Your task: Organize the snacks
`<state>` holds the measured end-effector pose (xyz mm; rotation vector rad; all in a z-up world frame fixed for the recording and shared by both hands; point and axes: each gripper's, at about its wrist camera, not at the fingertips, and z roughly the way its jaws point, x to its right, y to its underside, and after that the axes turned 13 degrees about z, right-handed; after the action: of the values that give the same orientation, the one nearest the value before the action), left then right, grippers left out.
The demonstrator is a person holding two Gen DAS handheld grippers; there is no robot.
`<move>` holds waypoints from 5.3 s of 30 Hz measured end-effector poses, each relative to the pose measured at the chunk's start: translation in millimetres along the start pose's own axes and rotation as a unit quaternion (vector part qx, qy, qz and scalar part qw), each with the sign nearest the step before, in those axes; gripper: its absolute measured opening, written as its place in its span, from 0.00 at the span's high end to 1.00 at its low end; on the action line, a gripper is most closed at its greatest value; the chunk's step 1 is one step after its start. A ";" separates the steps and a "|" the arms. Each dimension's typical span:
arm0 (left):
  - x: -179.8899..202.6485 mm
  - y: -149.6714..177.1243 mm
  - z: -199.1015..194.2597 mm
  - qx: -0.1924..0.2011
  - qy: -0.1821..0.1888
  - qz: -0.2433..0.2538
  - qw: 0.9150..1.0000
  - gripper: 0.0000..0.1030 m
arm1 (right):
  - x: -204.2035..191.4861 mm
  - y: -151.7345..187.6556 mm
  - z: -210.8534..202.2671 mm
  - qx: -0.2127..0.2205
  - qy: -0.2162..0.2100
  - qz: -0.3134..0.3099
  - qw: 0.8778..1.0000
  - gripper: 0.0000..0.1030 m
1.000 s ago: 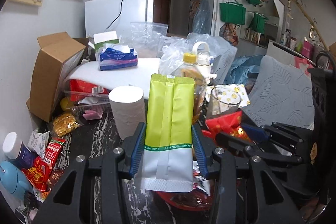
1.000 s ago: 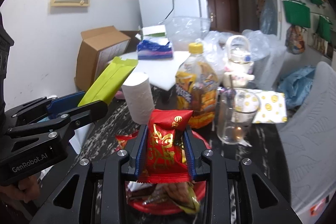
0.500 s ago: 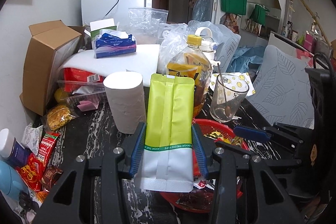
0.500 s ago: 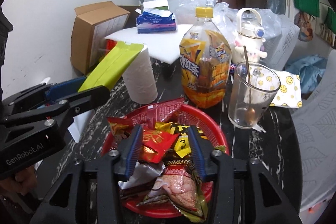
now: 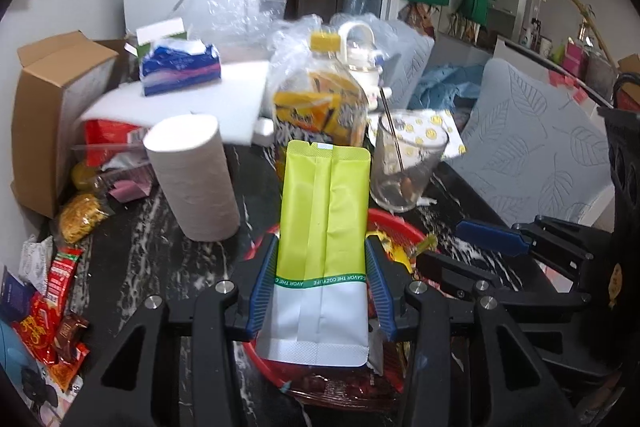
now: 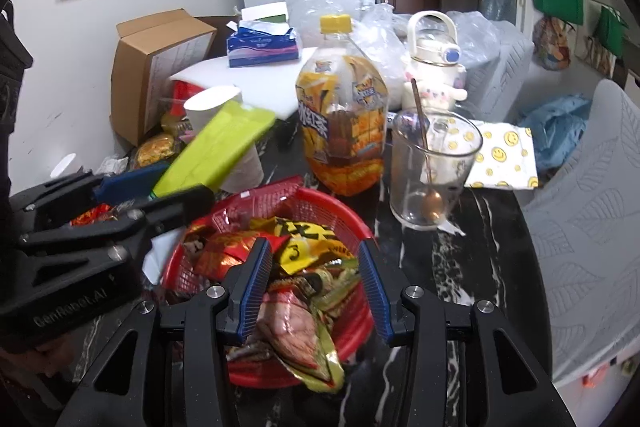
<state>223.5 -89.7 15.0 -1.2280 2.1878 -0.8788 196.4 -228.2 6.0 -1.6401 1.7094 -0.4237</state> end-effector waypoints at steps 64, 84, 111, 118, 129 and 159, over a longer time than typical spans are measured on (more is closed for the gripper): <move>2.7 0.7 -55.4 -0.015 -0.066 -0.009 0.998 0.29 | -4.5 -6.8 -51.1 0.042 0.016 0.009 0.999 0.45; 20.6 31.9 -185.9 0.061 -0.122 0.000 0.991 0.29 | -59.9 24.0 -164.5 0.128 0.055 -0.010 0.990 0.24; 53.1 90.5 -167.4 0.007 -0.084 -0.005 0.996 0.29 | -35.1 109.4 -165.0 0.050 0.102 0.060 0.992 0.24; 55.9 90.2 -168.0 0.008 -0.084 -0.002 0.996 0.29 | -31.5 112.4 -166.5 0.047 0.098 0.062 0.992 0.24; 57.5 88.8 -168.7 0.009 -0.081 -0.002 0.997 0.29 | -32.4 111.6 -167.2 0.048 0.093 0.057 0.993 0.24; 60.2 84.8 -167.2 0.002 -0.078 0.000 0.997 0.29 | -32.0 110.7 -166.3 0.043 0.088 0.053 0.994 0.24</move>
<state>34.5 -59.0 61.2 -1.2502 2.0623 -0.7605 0.1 -222.1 54.1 -1.4804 1.8716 -0.5963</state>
